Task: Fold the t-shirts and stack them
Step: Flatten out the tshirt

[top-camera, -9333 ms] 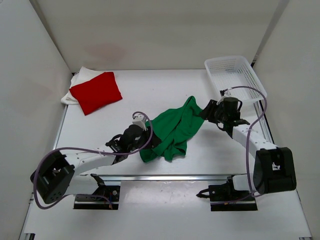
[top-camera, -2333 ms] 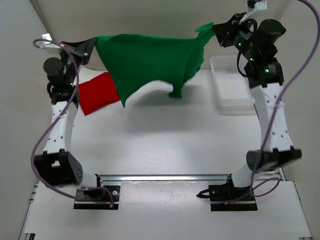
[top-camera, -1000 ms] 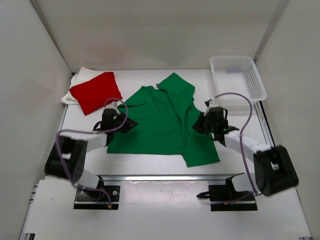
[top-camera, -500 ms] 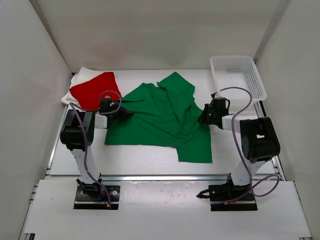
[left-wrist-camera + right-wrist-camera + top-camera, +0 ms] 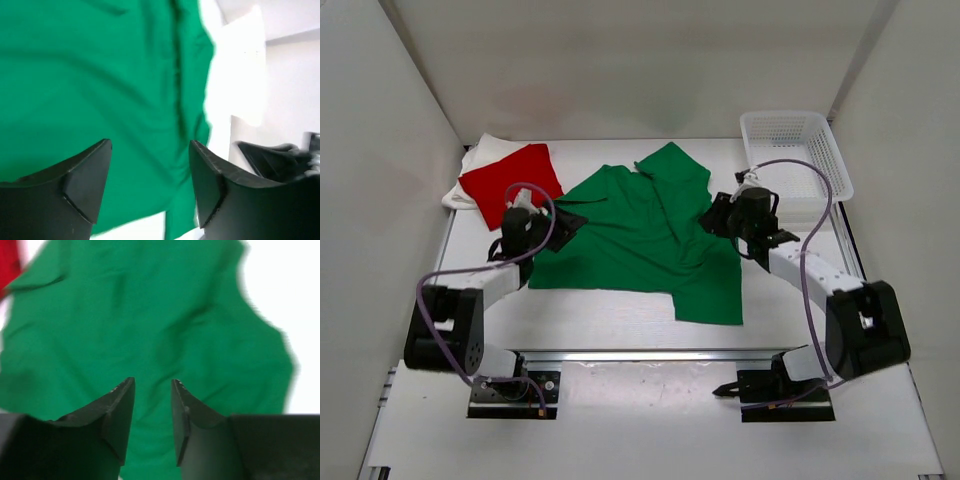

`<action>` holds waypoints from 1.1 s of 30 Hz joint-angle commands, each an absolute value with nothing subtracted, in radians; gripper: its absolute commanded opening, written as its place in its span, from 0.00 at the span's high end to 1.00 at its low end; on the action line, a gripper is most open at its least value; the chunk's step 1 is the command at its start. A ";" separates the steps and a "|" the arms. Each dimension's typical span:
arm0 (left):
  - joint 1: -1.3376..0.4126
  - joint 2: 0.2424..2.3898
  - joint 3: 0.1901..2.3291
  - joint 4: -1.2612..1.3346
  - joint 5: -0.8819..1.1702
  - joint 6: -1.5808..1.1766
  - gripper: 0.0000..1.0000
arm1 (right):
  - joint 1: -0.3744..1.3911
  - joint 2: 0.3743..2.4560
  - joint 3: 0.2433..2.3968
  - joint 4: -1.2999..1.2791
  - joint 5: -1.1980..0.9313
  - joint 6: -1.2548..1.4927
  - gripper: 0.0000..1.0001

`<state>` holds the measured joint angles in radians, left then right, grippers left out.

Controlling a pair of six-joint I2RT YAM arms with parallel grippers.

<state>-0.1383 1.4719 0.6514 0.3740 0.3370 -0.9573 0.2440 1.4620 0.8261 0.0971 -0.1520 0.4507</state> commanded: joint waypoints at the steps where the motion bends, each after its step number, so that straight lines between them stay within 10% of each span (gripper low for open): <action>1: -0.068 1.370 0.487 0.400 0.412 -0.919 0.28 | 0.316 1.338 0.720 0.100 -0.124 0.456 0.64; 2: -0.046 1.300 0.447 0.320 0.391 -0.892 0.69 | 0.337 1.301 0.669 0.100 -0.108 0.460 0.62; 4: -0.037 1.160 0.419 0.173 0.316 -0.829 0.90 | 0.362 1.241 0.620 0.086 -0.089 0.475 0.62; 21: 0.163 0.983 0.272 -0.164 0.058 -0.732 0.46 | 0.520 0.924 0.382 0.000 -0.067 0.500 0.74; 33: 0.126 1.055 0.252 -0.066 0.003 -0.796 0.70 | 0.460 0.810 0.282 0.003 -0.117 0.514 0.72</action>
